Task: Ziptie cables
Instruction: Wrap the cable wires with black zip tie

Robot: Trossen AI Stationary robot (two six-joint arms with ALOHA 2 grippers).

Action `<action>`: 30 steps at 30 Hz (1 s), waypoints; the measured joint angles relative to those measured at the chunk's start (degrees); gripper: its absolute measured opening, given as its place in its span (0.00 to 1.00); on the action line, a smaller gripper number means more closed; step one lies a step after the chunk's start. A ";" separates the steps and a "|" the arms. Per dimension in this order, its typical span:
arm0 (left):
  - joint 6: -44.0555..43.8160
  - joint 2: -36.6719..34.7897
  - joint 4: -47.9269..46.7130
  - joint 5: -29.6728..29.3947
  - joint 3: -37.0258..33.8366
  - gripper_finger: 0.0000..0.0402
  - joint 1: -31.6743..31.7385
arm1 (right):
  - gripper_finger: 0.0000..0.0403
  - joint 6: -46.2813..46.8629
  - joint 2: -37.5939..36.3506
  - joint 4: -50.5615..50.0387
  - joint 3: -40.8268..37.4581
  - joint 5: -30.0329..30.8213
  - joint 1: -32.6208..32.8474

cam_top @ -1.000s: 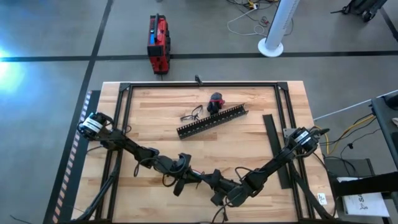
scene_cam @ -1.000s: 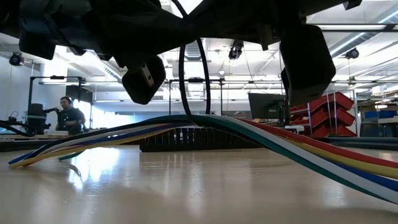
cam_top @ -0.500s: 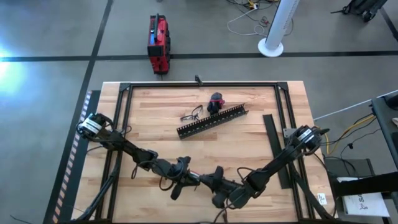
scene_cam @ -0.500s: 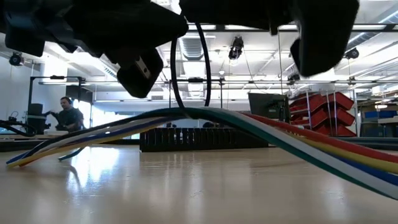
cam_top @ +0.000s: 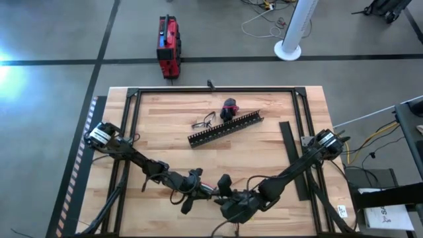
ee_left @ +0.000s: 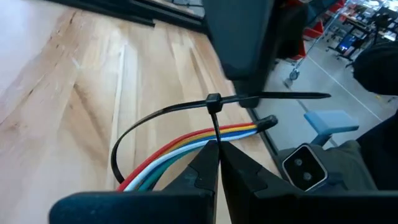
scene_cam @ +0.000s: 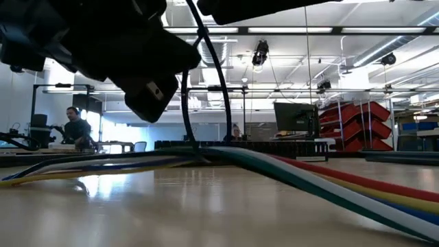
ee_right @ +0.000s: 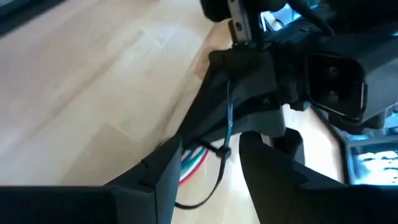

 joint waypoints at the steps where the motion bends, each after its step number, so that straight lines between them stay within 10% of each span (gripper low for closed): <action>1: -0.03 0.20 0.04 -0.01 0.00 0.00 -0.02 | 0.38 0.26 0.00 -0.20 0.13 -0.10 -0.04; 30: 0.31 3.15 0.38 0.09 0.02 0.00 -1.77 | 0.27 -0.58 2.54 1.52 0.49 -24.17 -8.00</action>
